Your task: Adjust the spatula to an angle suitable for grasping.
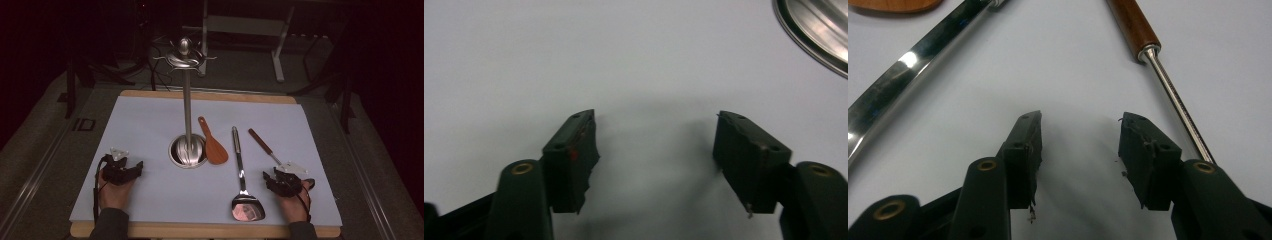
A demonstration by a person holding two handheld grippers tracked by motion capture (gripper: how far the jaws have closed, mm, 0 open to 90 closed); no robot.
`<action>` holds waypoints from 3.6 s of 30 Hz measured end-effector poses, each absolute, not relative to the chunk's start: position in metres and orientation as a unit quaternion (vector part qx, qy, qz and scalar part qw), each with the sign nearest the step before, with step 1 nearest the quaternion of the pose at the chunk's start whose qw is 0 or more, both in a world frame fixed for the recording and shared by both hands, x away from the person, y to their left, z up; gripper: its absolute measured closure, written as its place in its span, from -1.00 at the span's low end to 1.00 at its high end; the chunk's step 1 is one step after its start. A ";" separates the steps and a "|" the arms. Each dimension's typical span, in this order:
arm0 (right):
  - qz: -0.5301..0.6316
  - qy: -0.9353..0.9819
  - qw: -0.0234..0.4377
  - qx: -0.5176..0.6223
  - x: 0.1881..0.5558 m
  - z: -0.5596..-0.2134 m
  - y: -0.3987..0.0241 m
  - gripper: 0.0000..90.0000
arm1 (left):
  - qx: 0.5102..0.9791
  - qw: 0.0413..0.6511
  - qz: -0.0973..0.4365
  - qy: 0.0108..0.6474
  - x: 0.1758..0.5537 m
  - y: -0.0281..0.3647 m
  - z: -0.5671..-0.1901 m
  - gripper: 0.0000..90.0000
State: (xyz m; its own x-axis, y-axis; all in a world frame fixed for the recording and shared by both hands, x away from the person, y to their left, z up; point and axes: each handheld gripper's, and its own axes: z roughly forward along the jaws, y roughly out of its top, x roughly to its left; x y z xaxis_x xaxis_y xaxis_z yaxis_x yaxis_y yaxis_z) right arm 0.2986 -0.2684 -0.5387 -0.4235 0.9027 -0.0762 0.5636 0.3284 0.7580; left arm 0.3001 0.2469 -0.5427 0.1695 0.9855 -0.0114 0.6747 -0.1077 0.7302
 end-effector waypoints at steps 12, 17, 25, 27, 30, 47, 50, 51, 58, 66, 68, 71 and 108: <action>0.330 0.777 0.265 0.466 0.297 -0.539 -0.267 0.17 | 0.689 0.322 0.280 0.586 0.293 0.245 -0.542 0.49; 0.329 0.778 0.266 0.464 0.297 -0.539 -0.266 0.18 | 0.687 0.333 0.293 0.576 0.289 0.244 -0.541 0.56; 0.325 0.778 0.266 0.466 0.297 -0.538 -0.264 0.23 | 0.695 0.328 0.303 0.564 0.288 0.241 -0.541 0.64; 0.329 0.780 0.260 0.465 0.297 -0.537 -0.263 0.23 | 0.698 0.329 0.303 0.559 0.287 0.241 -0.541 0.67; 0.327 0.786 0.259 0.456 0.296 -0.530 -0.255 0.23 | 0.699 0.328 0.306 0.557 0.287 0.240 -0.541 0.67; 0.348 0.815 0.216 0.409 0.305 -0.500 -0.213 0.99 | 0.702 0.325 0.315 0.550 0.286 0.238 -0.541 0.62; 0.350 0.823 0.202 0.399 0.301 -0.499 -0.205 1.00 | 0.703 0.325 0.316 0.549 0.285 0.238 -0.541 0.62; 0.350 0.826 0.198 0.395 0.300 -0.500 -0.203 1.00 | 0.703 0.324 0.316 0.549 0.286 0.238 -0.541 0.62; 0.341 0.850 0.165 0.365 0.287 -0.505 -0.188 1.00 | 0.703 0.322 0.317 0.549 0.286 0.237 -0.541 0.62; 0.304 0.877 0.157 0.338 0.280 -0.520 -0.171 1.00 | 0.701 0.324 0.316 0.551 0.285 0.238 -0.541 0.61; 0.293 0.882 0.159 0.333 0.279 -0.522 -0.171 1.00 | 0.700 0.324 0.316 0.552 0.286 0.238 -0.541 0.61; 0.292 0.884 0.152 0.332 0.279 -0.521 -0.173 1.00 | 0.698 0.326 0.316 0.554 0.286 0.238 -0.541 0.61; 0.238 0.898 0.129 0.346 0.284 -0.511 -0.217 1.00 | 0.697 0.325 0.319 0.554 0.285 0.238 -0.541 0.61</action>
